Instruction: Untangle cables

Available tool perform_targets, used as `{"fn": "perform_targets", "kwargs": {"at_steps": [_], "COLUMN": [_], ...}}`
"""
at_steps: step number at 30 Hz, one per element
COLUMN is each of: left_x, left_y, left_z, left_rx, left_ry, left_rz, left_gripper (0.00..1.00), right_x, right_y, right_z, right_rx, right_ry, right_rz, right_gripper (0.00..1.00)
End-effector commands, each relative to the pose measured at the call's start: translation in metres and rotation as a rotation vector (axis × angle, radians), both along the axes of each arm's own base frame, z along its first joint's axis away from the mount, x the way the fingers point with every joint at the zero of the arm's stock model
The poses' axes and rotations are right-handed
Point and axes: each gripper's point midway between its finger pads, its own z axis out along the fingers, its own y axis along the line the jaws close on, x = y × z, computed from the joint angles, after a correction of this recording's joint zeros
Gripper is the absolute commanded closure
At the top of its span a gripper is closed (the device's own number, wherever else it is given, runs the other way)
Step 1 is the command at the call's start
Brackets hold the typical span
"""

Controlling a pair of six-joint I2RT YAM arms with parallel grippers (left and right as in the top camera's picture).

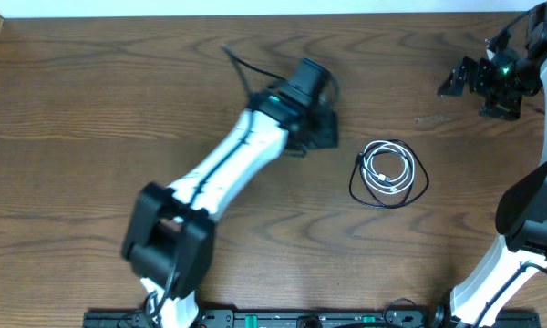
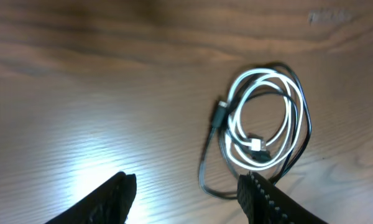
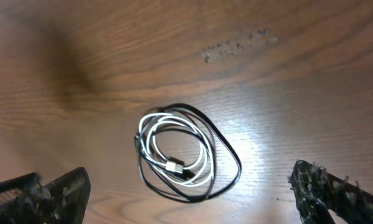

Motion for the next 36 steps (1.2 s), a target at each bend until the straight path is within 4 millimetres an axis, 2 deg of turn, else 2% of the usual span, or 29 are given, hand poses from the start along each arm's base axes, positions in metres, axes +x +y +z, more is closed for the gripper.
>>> {"fn": "perform_targets", "kwargs": {"at_steps": [1,4,8,17,20,23,30,36], "left_x": [-0.011,-0.023,-0.037,-0.04,-0.038,-0.035,-0.042,-0.044], "left_y": [-0.021,-0.038,-0.056,-0.097,-0.098,-0.096,-0.096,-0.096], "left_z": [-0.03,-0.053,-0.073,-0.087,-0.089,-0.091,-0.105,-0.113], "left_rx": [0.009,0.016,0.024,-0.043,-0.029,-0.006,0.035,0.056], "left_ry": [0.072,0.129,0.155,0.09,0.066,0.041,0.041,0.04], "left_rz": [0.068,0.098,0.086,0.021,0.031,0.045,0.038,0.036], "left_gripper": [0.42,0.46,0.47,0.47,0.48,0.54,0.62,0.63], "right_x": [-0.006,-0.005,-0.006,-0.006,-0.006,-0.006,-0.004,-0.004], "right_y": [-0.005,-0.005,-0.005,-0.006,-0.006,-0.006,-0.006,-0.006], "right_z": [0.006,0.006,0.006,0.006,0.006,0.006,0.006,0.006], "right_rx": [-0.024,-0.024,-0.024,-0.033,-0.036,-0.038,-0.04,-0.043], "right_ry": [-0.003,-0.005,-0.002,-0.008,-0.009,-0.013,-0.021,-0.026], "right_rz": [-0.021,-0.021,-0.021,-0.003,0.004,0.014,0.018,0.028], "right_gripper": [0.01,0.01,0.01,0.01,0.01,0.01,0.01,0.01]}}
